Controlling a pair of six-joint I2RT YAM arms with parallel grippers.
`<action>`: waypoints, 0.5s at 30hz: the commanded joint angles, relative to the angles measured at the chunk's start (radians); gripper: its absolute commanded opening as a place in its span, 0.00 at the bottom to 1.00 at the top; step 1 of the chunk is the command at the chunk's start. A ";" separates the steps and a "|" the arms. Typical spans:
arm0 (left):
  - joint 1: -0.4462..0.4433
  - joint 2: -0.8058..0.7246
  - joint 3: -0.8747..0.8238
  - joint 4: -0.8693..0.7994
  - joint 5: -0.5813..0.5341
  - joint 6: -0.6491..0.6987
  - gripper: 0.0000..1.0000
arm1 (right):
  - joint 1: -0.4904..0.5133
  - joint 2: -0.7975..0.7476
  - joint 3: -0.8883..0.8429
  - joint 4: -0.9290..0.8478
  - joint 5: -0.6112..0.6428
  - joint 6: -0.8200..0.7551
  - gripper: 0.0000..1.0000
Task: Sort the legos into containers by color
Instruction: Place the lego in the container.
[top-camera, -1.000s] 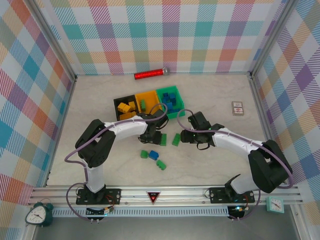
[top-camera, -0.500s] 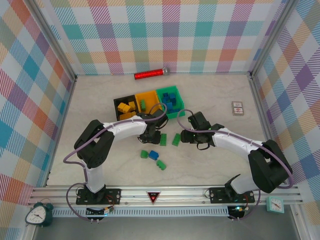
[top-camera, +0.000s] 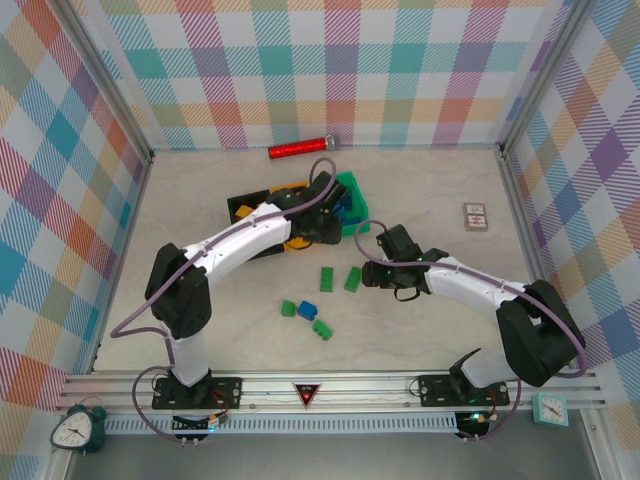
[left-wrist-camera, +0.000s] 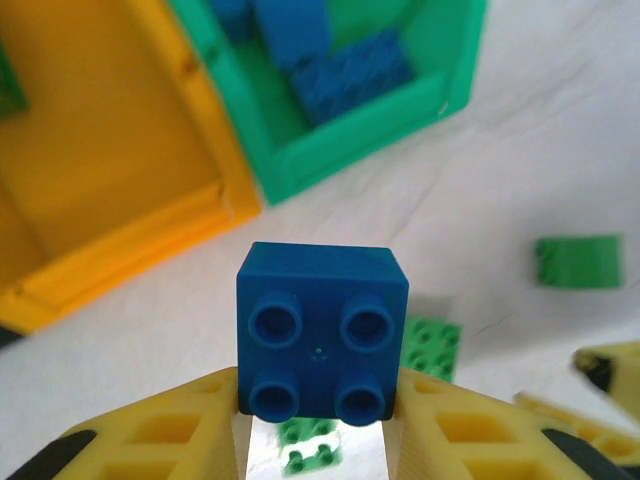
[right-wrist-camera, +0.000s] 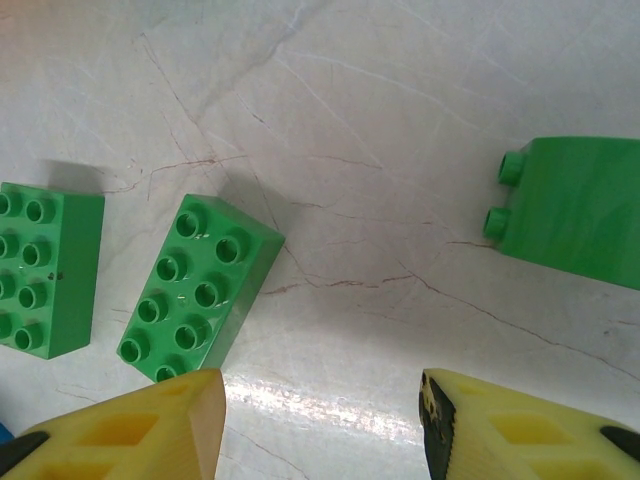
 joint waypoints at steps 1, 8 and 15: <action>0.018 0.109 0.139 -0.064 -0.027 0.046 0.37 | 0.005 -0.042 -0.019 -0.018 0.002 0.005 0.54; 0.066 0.315 0.445 -0.117 0.029 0.053 0.54 | 0.005 -0.096 -0.044 -0.044 0.008 0.013 0.55; 0.070 0.277 0.411 -0.092 0.042 0.040 0.60 | 0.005 -0.099 -0.061 -0.035 -0.009 0.027 0.55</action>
